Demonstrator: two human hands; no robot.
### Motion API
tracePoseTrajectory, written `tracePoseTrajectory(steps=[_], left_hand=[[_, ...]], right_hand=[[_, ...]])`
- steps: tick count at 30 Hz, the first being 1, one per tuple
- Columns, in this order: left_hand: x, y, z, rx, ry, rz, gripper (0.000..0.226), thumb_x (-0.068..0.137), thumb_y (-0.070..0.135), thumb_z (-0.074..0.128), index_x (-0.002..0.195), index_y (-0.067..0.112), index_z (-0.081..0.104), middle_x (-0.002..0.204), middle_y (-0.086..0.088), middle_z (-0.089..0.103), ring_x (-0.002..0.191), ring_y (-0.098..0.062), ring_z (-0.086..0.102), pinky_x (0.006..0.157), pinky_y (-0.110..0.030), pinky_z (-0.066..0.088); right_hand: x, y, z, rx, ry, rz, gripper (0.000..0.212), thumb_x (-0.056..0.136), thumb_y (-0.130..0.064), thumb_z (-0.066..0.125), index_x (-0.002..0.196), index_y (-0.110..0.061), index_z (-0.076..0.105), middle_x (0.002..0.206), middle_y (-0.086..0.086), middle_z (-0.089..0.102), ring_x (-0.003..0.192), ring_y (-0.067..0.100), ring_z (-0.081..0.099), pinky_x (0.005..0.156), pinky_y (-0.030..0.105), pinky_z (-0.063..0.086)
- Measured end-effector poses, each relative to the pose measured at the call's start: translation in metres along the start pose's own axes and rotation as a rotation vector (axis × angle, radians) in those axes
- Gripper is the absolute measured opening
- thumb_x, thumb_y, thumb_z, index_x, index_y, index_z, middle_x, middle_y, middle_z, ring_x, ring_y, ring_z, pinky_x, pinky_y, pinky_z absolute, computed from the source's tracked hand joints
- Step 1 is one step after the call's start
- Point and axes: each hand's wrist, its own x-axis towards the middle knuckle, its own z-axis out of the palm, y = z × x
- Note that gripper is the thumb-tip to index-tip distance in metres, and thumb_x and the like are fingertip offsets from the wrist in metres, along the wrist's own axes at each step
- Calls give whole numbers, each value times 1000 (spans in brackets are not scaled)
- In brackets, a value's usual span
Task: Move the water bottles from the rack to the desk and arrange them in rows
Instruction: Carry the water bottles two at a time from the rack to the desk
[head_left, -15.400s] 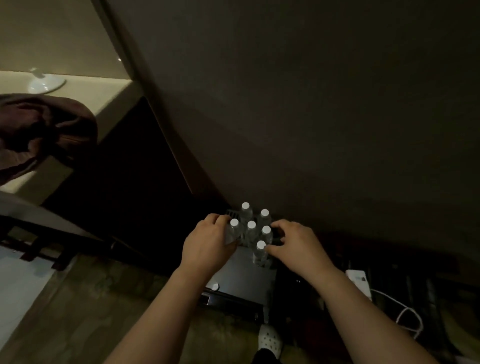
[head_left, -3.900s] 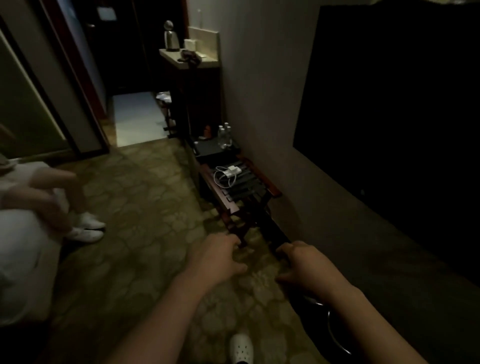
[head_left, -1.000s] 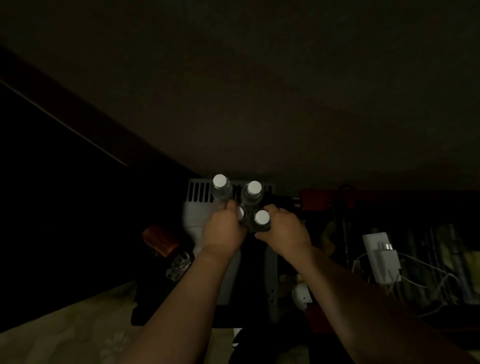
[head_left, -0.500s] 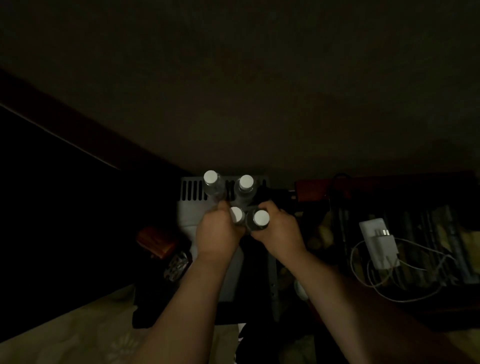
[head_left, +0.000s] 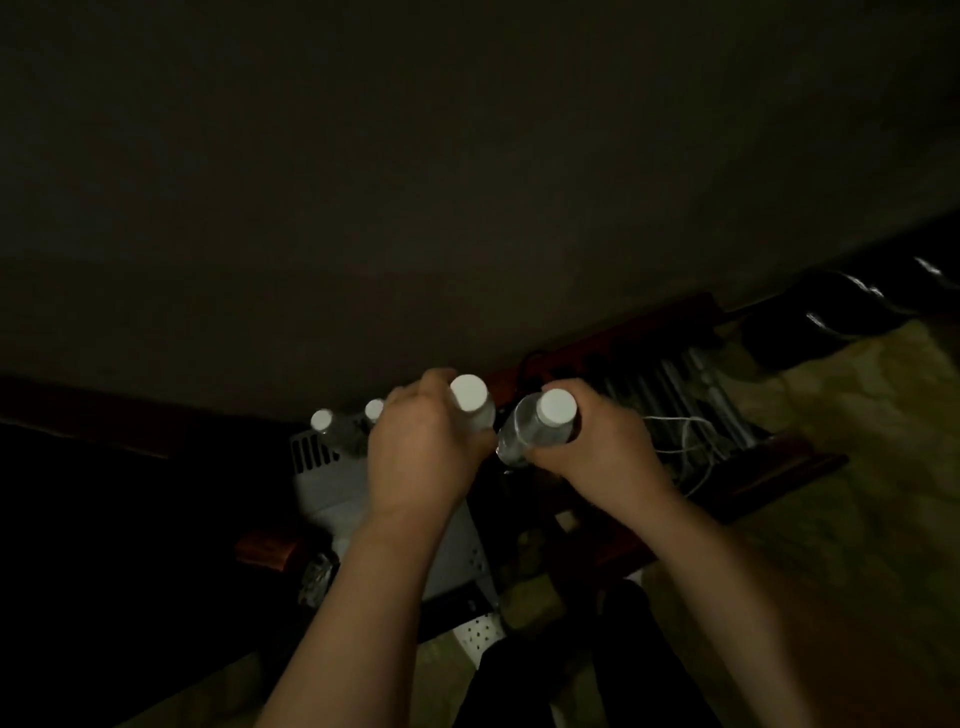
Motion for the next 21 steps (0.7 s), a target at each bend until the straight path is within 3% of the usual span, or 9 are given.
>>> tracePoseTrajectory(steps=[9,11,13,17,21], left_hand=[[-25,205,-8,-37,-32,346,41,70,41,80,104,25,65,92,5,66,87,-16,60,68,-31,50],[-36,252,0,-57,-42,418,40,70,43,80,103,28,65,92,9,66,86,-11,60,70,-31,52],[-48,298,14,-84,-62,458,40,70,43,80,103,30,64,93,11,66,88,-10,61,73,-33,55],[-69,396,55,-132,-124,489,37,66,47,80,95,31,62,89,11,66,84,-8,62,72,-37,56],[-89,492,104,-169,-152,504,33,65,48,80,86,30,61,78,13,63,71,-1,60,66,-34,56]], right_hand=[[-77,39,-192,108,284,57,54,67,-34,85,113,-35,57,102,-20,62,92,0,59,74,15,47],[-95,60,-234,110,350,75,54,66,-34,85,112,-34,57,101,-18,62,92,1,59,78,21,51],[-113,84,-276,110,412,87,54,65,-34,85,111,-35,56,99,-19,60,92,3,58,80,26,51],[-145,139,-363,128,492,97,54,66,-32,87,104,-42,50,90,-26,54,81,-6,52,70,16,42],[-172,201,-448,105,540,96,52,64,-38,86,106,-42,56,96,-22,62,89,-3,60,72,19,48]])
